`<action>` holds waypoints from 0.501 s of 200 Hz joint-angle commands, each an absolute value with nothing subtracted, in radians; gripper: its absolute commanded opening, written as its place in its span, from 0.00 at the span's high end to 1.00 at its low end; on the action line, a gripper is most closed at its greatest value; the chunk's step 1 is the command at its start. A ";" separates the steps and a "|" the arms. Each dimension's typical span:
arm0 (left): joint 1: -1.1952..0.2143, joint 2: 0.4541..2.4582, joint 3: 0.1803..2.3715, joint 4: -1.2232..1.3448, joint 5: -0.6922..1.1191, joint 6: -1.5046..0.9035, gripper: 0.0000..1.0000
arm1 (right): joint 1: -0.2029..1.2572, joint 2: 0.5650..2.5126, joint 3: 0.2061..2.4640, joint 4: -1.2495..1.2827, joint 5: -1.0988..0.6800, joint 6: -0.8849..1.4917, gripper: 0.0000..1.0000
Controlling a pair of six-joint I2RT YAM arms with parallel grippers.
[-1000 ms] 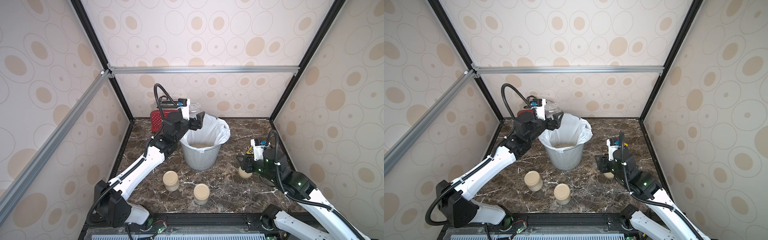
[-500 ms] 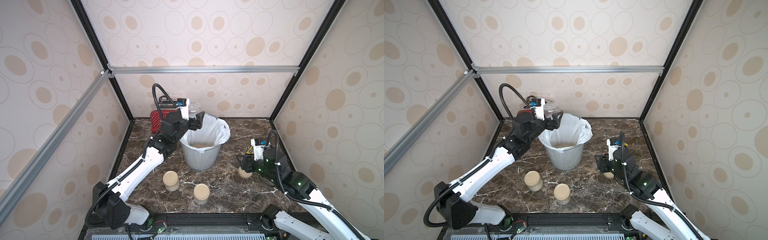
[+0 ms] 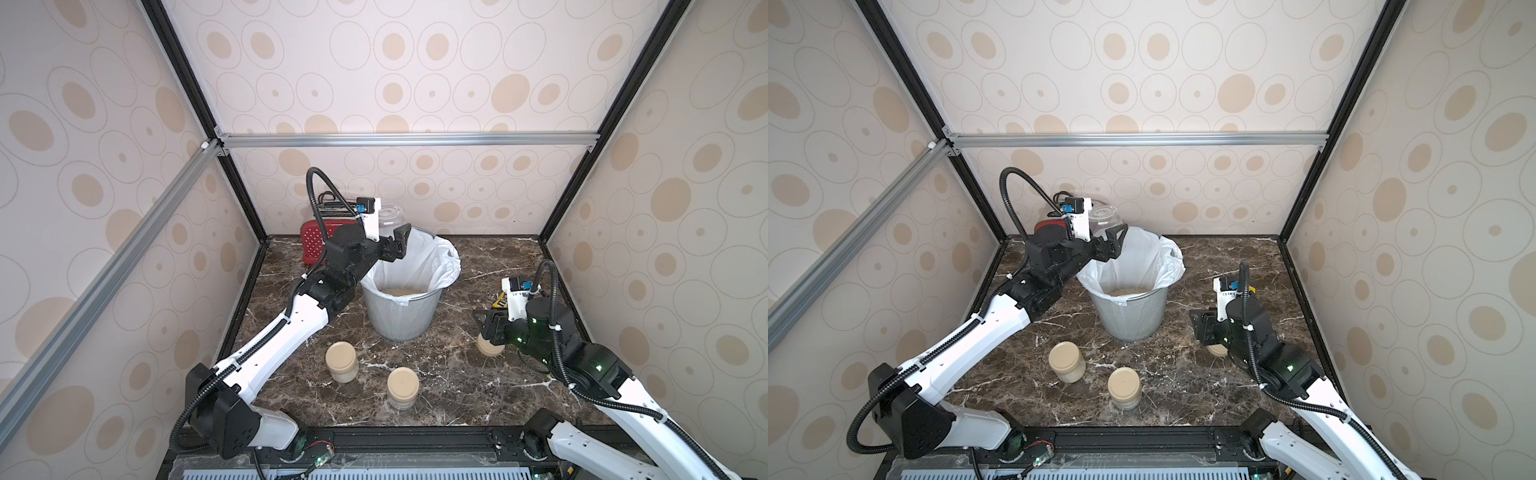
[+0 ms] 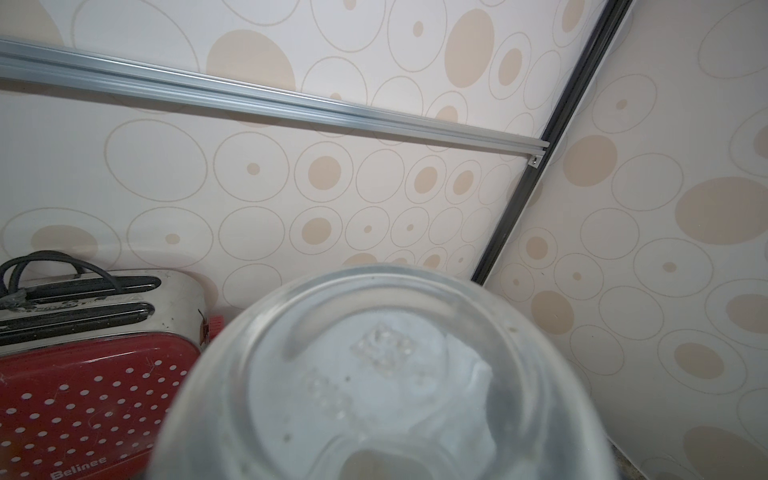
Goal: Empty moldy rice from jars
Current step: Pour the moldy rice from the jar into the trash bin.
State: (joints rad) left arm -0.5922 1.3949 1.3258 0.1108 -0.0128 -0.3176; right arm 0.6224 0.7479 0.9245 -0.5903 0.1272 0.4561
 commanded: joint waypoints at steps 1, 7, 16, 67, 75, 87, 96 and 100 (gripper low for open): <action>-0.601 1.352 1.356 0.173 -0.021 -0.296 0.54 | 0.622 0.745 0.914 -0.577 0.126 0.466 0.43; -0.602 1.353 1.356 0.171 -0.022 -0.295 0.53 | 0.622 0.746 0.914 -0.575 0.126 0.466 0.43; -0.604 1.353 1.356 0.170 -0.023 -0.293 0.54 | 0.622 0.748 0.914 -0.576 0.124 0.466 0.43; -0.608 1.355 1.353 0.170 -0.026 -0.296 0.53 | 0.622 0.749 0.919 -0.576 0.126 0.462 0.43; -0.607 1.355 1.353 0.170 -0.028 -0.296 0.53 | 0.623 0.749 0.920 -0.576 0.126 0.463 0.43; -0.609 1.353 1.350 0.170 -0.028 -0.298 0.53 | 0.622 0.749 0.919 -0.576 0.127 0.463 0.43; -0.610 1.353 1.351 0.170 -0.028 -0.298 0.53 | 0.622 0.750 0.919 -0.574 0.127 0.463 0.43; -0.611 1.353 1.350 0.171 -0.029 -0.299 0.53 | 0.622 0.750 0.917 -0.574 0.126 0.462 0.43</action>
State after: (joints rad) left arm -0.6029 1.3949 1.3258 0.1104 -0.0181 -0.3138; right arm 0.6224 0.7486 0.9245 -0.5900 0.1268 0.4561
